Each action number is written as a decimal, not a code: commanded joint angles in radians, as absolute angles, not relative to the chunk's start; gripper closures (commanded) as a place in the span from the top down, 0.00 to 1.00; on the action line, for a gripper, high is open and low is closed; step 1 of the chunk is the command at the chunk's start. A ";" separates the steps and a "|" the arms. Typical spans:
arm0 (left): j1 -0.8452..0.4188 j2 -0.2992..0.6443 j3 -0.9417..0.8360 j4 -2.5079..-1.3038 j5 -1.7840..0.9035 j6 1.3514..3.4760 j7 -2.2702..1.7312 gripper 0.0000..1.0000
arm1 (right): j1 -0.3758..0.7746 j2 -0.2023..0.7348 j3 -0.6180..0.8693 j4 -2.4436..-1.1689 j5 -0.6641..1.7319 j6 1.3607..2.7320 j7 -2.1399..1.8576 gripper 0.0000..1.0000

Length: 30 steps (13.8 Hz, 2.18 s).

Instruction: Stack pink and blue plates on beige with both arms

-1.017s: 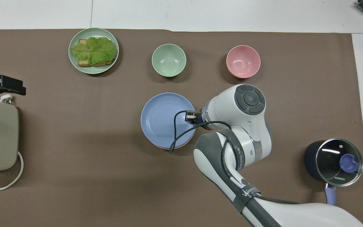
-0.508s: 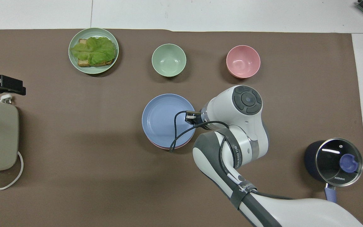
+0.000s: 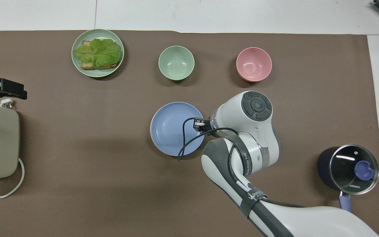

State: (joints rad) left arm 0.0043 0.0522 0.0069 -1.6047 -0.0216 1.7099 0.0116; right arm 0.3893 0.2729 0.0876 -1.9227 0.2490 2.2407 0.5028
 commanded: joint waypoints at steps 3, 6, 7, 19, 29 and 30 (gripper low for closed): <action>-0.008 0.044 0.017 -1.600 -0.006 1.690 0.015 1.00 | 0.270 0.125 0.086 -1.948 0.141 2.090 0.462 1.00; -0.008 0.044 0.017 -1.600 -0.006 1.690 0.015 1.00 | 0.177 0.058 0.086 -1.953 0.109 2.025 0.402 1.00; -0.008 0.044 0.017 -1.600 -0.006 1.690 0.015 1.00 | 0.149 0.037 0.086 -1.950 0.065 2.016 0.394 1.00; -0.008 0.044 0.017 -1.600 -0.006 1.690 0.015 1.00 | -0.083 0.002 0.075 -1.599 -0.026 1.666 0.189 1.00; -0.008 0.044 0.017 -1.600 -0.006 1.690 0.015 1.00 | -0.072 -0.040 0.083 -1.581 -0.020 1.542 0.158 1.00; -0.008 0.044 0.017 -1.600 -0.006 1.690 0.015 1.00 | -0.071 -0.049 0.083 -1.592 -0.018 1.545 0.144 1.00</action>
State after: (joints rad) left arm 0.0043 0.0522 0.0069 -1.6046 -0.0216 1.7099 0.0116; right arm -0.0644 -0.0198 0.0815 -1.5600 -0.0063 1.5471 0.1878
